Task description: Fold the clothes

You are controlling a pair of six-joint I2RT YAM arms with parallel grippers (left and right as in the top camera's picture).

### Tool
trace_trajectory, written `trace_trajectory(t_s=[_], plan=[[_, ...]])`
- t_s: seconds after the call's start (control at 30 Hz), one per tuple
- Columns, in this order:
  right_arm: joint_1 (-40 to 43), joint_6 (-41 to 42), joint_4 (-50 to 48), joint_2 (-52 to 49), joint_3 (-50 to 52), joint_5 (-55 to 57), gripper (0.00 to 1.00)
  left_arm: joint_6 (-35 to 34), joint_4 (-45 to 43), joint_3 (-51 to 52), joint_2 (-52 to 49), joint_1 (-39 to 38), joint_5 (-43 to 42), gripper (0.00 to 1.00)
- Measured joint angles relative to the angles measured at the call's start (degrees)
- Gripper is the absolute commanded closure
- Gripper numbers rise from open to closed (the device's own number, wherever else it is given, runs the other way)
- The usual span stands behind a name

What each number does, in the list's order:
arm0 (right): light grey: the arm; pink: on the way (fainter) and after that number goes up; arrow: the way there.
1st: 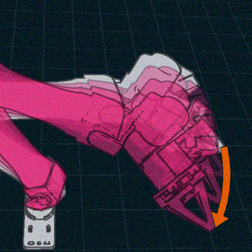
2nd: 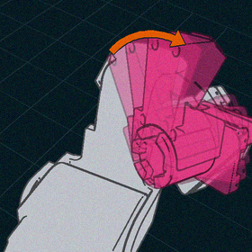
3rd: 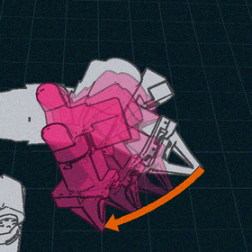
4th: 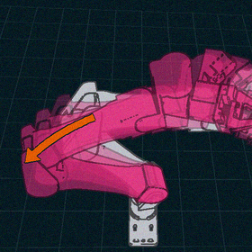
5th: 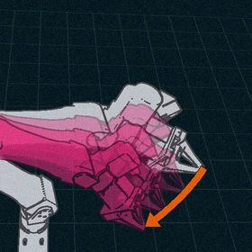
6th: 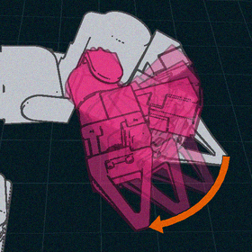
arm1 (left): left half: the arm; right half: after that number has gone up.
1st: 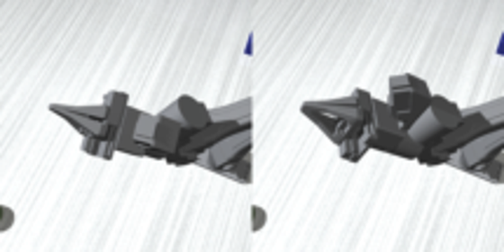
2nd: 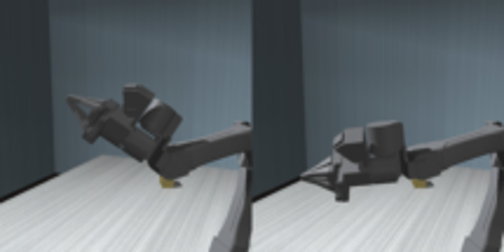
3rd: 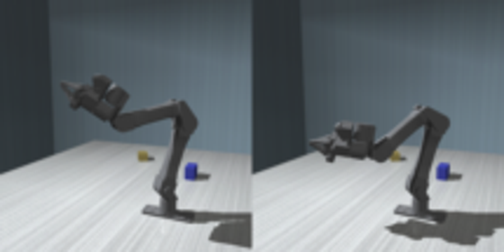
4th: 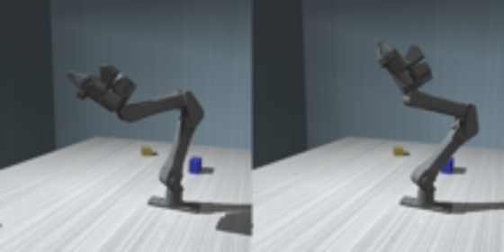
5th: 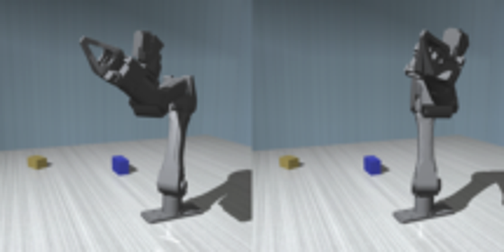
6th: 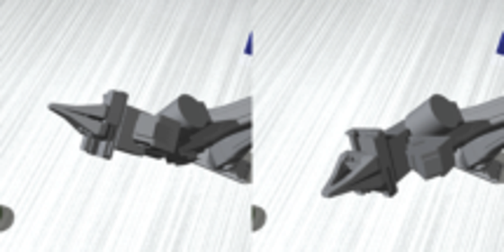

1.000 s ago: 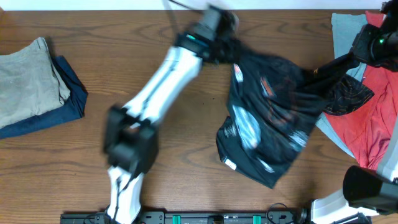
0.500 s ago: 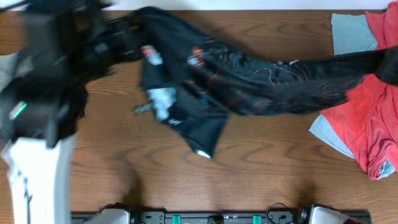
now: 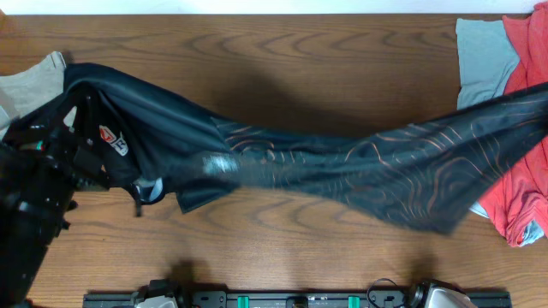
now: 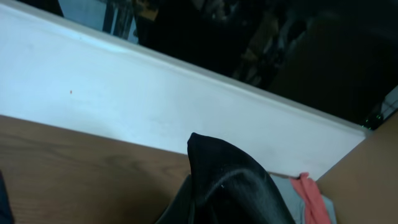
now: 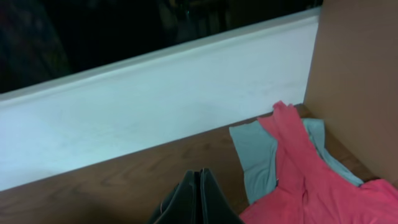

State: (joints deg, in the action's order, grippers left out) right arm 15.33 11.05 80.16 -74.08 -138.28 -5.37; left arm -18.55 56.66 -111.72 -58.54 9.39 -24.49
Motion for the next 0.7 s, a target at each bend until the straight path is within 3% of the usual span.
trace_trajectory(t_s=[0.37, 0.53, 0.7], plan=[[-0.5, 0.0, 0.5, -14.3, 0.0, -6.7, 0.99, 1.9, -2.1, 0.0, -15.7, 0.0, -0.2, 0.94], [-3.3, 0.0, -3.0, -24.4, 0.1, -7.7, 0.99, 2.6, -8.1, 0.0, -27.1, 0.0, -0.3, 0.94], [-6.7, 0.1, -15.2, -34.4, 0.4, -8.2, 0.99, 3.0, -20.6, 0.1, -37.9, 0.1, -0.5, 0.94]])
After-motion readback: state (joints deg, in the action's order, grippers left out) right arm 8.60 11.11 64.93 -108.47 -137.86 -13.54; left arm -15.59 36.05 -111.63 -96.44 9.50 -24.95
